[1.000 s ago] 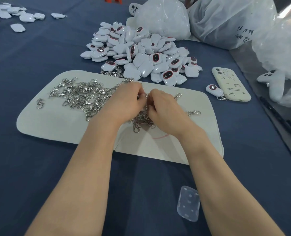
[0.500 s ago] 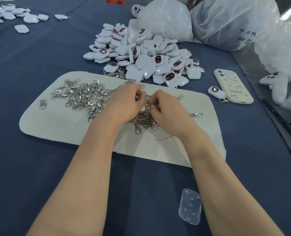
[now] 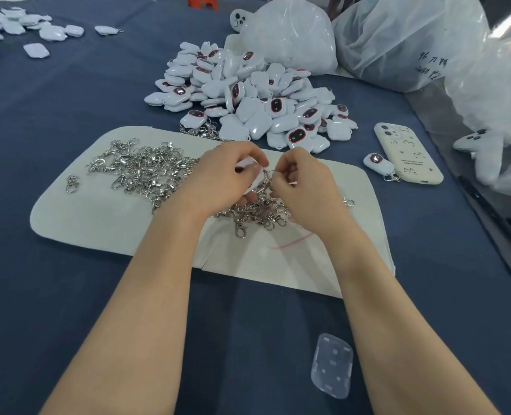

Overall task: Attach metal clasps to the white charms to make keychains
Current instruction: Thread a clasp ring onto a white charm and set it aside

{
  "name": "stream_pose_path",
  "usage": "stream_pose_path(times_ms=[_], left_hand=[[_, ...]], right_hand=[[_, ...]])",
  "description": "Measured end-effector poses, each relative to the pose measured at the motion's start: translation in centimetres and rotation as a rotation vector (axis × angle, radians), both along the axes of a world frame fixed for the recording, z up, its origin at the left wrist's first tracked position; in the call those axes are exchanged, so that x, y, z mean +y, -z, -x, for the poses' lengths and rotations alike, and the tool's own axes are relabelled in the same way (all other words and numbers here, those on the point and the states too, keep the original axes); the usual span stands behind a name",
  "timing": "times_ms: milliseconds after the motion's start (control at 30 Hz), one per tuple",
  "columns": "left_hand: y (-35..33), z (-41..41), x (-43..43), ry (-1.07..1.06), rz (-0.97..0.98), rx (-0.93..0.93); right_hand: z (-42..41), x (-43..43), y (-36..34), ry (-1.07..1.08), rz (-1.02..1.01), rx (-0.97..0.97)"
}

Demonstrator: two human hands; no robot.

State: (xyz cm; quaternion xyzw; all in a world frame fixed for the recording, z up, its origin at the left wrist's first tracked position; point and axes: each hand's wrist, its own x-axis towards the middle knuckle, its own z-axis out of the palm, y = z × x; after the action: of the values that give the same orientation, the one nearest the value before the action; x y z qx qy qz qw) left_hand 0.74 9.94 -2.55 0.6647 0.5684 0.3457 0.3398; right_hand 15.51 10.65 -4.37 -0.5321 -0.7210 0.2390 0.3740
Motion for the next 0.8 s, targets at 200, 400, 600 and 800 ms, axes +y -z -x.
stream_pose_path(times_ms=[200, 400, 600, 800], left_hand=[[0.3, -0.6, 0.4, -0.002, -0.062, 0.144], [0.3, -1.1, 0.5, -0.055, -0.177, 0.222], [0.5, -1.4, 0.6, -0.117, -0.180, 0.209], [0.6, -1.2, 0.4, -0.107, -0.113, 0.111]], right_hand=[[0.0, 0.2, 0.0, -0.007, 0.011, 0.028], [0.2, 0.3, 0.0, -0.010, 0.014, 0.064], [0.5, 0.3, 0.2, 0.008, -0.004, 0.085], [0.8, 0.1, 0.3, 0.017, -0.020, 0.104]])
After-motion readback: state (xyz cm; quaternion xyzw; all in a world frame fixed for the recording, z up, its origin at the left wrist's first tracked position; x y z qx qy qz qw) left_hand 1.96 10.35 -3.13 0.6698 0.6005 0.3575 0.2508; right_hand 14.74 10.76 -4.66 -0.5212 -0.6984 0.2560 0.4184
